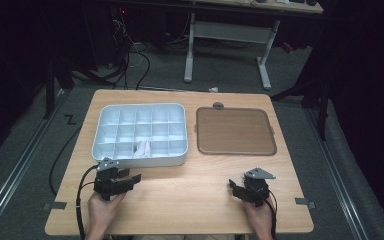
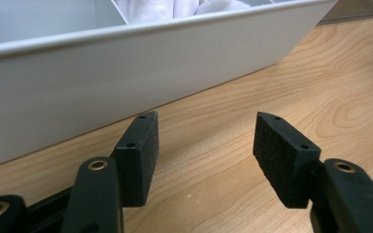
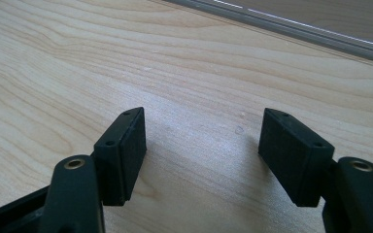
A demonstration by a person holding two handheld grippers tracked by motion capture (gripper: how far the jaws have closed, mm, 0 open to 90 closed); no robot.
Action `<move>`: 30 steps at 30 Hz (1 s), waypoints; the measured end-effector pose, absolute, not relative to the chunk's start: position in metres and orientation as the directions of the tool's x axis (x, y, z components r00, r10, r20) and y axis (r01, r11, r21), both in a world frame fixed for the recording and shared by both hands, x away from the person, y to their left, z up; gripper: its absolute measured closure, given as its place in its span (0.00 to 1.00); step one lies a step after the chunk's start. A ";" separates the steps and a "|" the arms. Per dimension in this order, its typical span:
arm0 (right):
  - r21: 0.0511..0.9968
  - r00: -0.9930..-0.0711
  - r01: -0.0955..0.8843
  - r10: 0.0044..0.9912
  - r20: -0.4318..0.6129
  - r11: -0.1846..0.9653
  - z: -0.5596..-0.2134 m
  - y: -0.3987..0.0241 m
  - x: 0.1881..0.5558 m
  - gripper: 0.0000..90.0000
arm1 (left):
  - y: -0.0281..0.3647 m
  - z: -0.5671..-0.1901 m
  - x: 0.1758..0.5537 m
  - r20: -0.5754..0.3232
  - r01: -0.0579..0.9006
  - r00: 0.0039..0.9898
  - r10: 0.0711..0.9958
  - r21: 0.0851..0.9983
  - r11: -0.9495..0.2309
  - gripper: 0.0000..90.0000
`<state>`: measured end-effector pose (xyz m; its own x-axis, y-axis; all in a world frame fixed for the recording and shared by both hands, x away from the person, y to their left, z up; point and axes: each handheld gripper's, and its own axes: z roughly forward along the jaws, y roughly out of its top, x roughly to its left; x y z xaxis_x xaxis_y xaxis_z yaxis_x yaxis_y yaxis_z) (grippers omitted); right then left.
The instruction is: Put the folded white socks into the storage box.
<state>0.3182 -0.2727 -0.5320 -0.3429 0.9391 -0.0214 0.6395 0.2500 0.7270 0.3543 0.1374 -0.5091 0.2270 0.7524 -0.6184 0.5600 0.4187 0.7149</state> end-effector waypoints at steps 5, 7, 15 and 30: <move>0.727 -0.343 0.640 0.939 -0.021 0.250 -0.532 -0.273 0.318 0.38 | 0.134 -0.512 0.359 -0.614 0.561 0.223 0.757 0.716 0.415 0.48; 0.727 -0.343 0.640 0.939 -0.021 0.250 -0.532 -0.273 0.318 0.38 | 0.134 -0.513 0.361 -0.617 0.556 0.216 0.757 0.715 0.424 0.48; 0.727 -0.343 0.640 0.939 -0.021 0.250 -0.532 -0.273 0.318 0.38 | 0.128 -0.522 0.364 -0.577 0.557 0.221 0.786 0.737 0.384 0.48; 0.727 -0.343 0.640 0.939 -0.021 0.250 -0.532 -0.273 0.318 0.38 | 0.117 -0.535 0.369 -0.522 0.539 0.230 0.821 0.771 0.339 0.47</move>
